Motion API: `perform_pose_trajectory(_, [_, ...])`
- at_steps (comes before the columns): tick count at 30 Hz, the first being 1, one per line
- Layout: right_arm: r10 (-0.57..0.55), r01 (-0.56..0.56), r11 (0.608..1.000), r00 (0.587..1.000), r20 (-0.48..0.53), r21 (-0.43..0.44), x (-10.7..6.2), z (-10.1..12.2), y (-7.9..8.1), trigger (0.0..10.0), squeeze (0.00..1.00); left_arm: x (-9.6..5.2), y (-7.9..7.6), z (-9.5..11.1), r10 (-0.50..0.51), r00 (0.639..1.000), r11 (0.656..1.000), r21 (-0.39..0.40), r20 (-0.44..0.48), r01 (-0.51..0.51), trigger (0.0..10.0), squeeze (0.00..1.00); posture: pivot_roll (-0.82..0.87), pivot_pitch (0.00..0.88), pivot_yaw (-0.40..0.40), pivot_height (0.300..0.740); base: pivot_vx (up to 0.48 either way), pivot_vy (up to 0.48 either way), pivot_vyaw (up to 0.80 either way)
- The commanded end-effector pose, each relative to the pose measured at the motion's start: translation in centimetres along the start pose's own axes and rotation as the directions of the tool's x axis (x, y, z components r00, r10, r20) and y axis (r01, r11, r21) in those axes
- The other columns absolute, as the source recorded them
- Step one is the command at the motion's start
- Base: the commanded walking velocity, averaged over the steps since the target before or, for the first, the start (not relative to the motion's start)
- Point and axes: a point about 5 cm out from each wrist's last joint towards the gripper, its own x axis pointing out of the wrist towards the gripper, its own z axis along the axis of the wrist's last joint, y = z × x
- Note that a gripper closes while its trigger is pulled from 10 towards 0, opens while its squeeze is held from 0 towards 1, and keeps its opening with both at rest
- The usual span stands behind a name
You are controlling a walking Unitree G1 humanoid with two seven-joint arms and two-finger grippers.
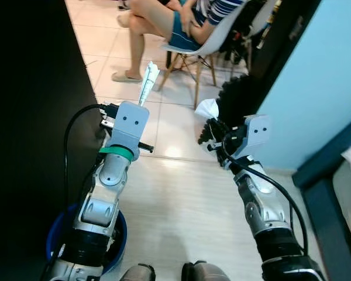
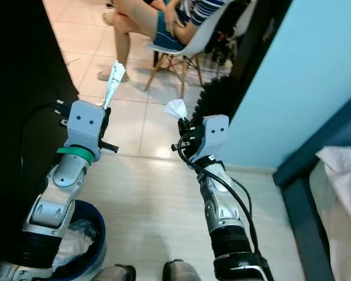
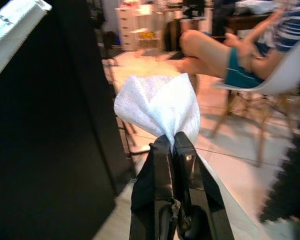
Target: Clean up the room
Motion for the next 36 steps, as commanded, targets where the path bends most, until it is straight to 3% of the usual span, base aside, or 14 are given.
perform_pose_trajectory(1, [-0.002,0.002,1.000,1.000,-0.004,0.011,-0.3,-0.2,-0.1,10.0,0.00,-0.2,-0.2,-0.1,-0.014,1.000,1.000,-0.010,-0.008,0.014,10.0,0.00,-0.01,0.000,0.008,0.740,0.000,0.000,0.76])
perform_pose_trajectory(27, [0.016,-0.018,0.998,0.999,0.032,0.062,-0.1,0.3,0.2,10.0,0.00,-0.2,-0.4,-0.5,-0.022,0.999,1.000,0.005,-0.042,0.022,10.0,0.00,-0.01,0.000,0.012,0.740,0.000,0.000,0.73])
perform_pose_trajectory(36, [0.026,-0.028,0.997,0.999,0.035,0.066,0.0,0.3,0.3,10.0,0.00,-0.3,-1.1,-1.7,-0.160,0.974,0.985,0.042,-0.161,0.168,10.0,0.00,-0.01,0.000,0.011,0.740,0.000,0.000,0.71])
